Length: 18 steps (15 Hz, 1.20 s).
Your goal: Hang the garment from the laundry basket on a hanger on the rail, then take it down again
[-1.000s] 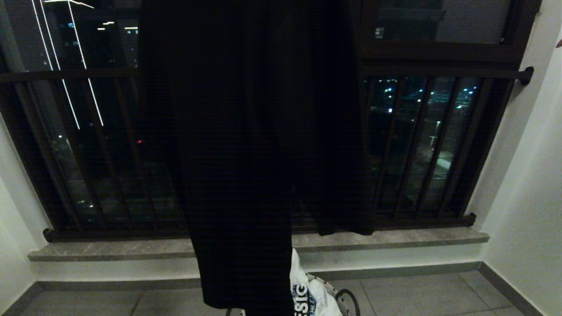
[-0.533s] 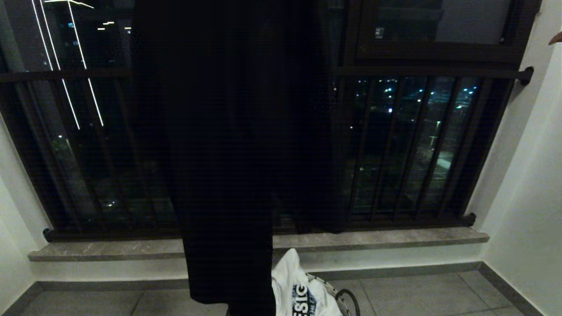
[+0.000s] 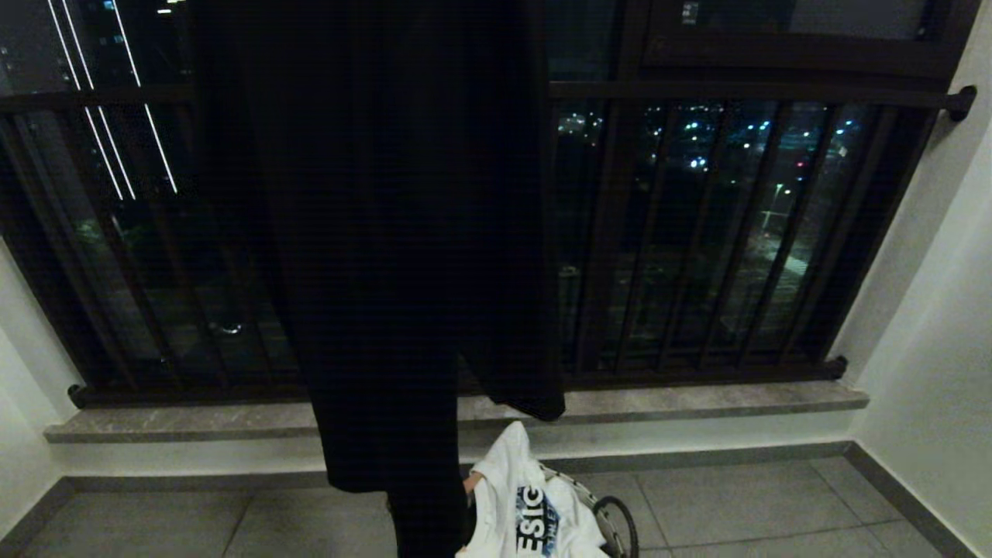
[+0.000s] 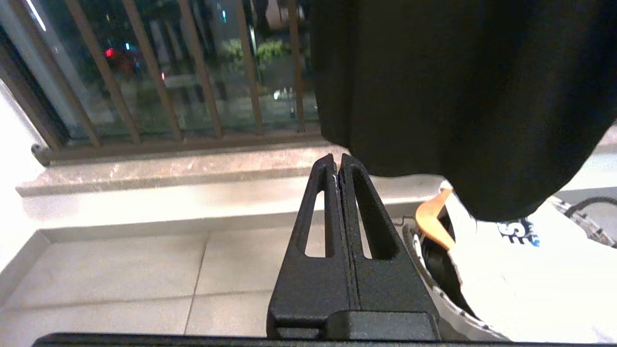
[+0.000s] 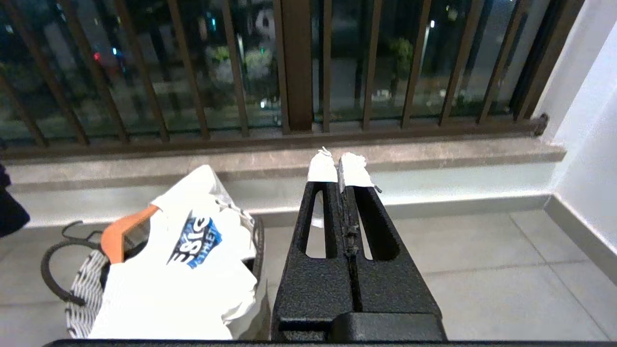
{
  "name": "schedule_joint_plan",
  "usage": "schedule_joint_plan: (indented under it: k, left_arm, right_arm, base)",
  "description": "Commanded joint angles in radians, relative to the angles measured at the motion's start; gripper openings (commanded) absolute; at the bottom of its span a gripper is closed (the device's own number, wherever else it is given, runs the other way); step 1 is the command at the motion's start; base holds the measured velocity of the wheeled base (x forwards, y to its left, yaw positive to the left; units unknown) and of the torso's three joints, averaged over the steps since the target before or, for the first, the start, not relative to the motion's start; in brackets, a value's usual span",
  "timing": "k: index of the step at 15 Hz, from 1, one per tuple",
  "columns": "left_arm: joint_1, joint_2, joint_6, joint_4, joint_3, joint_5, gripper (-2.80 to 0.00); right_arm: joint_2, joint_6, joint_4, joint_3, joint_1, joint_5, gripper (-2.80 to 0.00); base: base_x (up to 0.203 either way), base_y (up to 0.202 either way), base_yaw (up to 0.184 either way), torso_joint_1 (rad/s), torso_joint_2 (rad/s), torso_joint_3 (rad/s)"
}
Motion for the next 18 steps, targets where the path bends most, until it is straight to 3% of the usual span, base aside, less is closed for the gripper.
schedule_joint_plan:
  k: [1, 18]
  left_arm:
    - [0.0, -0.001, 0.0, -0.001, 0.002, 0.0, -2.8]
    - [0.0, -0.001, 0.001, -0.001, 0.002, 0.0, -2.8]
  right_arm:
    - [0.0, 0.0, -0.001, 0.0, 0.0, 0.0, -2.8]
    - [0.0, 0.001, -0.001, 0.0, 0.0, -0.001, -2.8]
  base:
    - [0.0, 0.0, 0.0, -0.004, 0.0, -0.189]
    - [0.0, 0.0, 0.0, 0.003, 0.0, -0.198]
